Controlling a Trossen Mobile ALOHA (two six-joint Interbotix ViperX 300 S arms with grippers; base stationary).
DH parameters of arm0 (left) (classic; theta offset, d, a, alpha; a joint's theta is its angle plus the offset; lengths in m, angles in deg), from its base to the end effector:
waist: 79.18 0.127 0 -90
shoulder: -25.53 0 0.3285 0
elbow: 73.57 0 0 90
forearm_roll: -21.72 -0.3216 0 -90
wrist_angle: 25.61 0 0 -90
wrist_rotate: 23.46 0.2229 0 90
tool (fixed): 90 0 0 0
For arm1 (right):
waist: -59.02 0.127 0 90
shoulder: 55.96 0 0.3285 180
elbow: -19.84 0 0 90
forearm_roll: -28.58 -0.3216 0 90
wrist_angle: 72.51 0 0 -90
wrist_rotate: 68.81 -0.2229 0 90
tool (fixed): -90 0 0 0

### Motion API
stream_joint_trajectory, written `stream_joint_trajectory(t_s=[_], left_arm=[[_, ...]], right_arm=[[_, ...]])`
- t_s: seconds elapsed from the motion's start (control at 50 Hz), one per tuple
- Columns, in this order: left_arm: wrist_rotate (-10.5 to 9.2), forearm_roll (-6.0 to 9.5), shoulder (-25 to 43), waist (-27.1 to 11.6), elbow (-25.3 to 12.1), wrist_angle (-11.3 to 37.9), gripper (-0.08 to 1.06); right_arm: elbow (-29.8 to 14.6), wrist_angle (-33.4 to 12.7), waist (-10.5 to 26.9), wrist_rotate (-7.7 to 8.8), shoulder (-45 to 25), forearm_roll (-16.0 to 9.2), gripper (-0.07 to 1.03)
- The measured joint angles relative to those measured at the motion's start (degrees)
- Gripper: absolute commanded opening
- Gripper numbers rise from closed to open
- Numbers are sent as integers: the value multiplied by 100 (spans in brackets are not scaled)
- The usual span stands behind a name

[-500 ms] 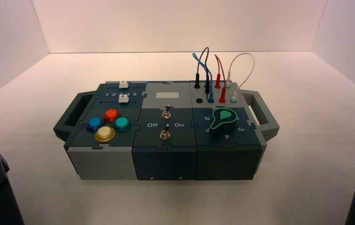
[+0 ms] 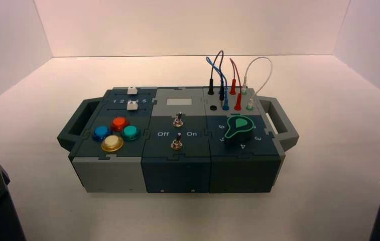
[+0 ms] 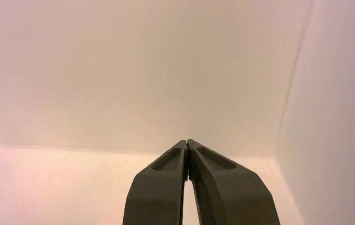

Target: Flip the bottom switch off with the left gripper.

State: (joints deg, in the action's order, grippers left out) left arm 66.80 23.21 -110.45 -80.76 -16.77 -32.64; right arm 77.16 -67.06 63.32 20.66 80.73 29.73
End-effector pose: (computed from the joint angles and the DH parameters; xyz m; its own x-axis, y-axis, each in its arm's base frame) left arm 0.3020 -0.0076 0.2802 0.9975 -0.0243 -0.0661 0.0230 0.9995 -0.0210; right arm 0.2982 0.0228 0.2729 0.9930 0.0766 -0.0903 -0.0778 0.9969 -0.0105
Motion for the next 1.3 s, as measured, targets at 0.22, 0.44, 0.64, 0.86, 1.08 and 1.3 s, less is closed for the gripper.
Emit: stream_joint_trajectory(t_s=[0.22, 0.44, 0.64, 0.86, 1.08, 1.3], left_arm=[[9, 44, 114, -809, -352, 1450, -3], [-79, 325, 510, -1969, -589, 2725, -3], [-211, 694, 1099, -2373, -826, 3779, -3], [-308, 1230, 1538, -2698, -1160, 4781, -3], [-615, 1512, 1573, -3164, -1213, 4948, -3], [-896, 1617, 1617, -3454, -1204, 5150, -3]], right_arm=[[-264, -949, 422, -9, -237, 0, -2], [-563, -1986, 1037, -44, -765, -123, -2], [-853, -2821, 1230, -88, -1477, -422, -2], [-993, -3533, 1485, -88, -1942, -756, -2], [-993, -4148, 1635, -79, -2329, -1354, -2], [-1002, -4509, 1670, -79, -2892, -1564, -2]])
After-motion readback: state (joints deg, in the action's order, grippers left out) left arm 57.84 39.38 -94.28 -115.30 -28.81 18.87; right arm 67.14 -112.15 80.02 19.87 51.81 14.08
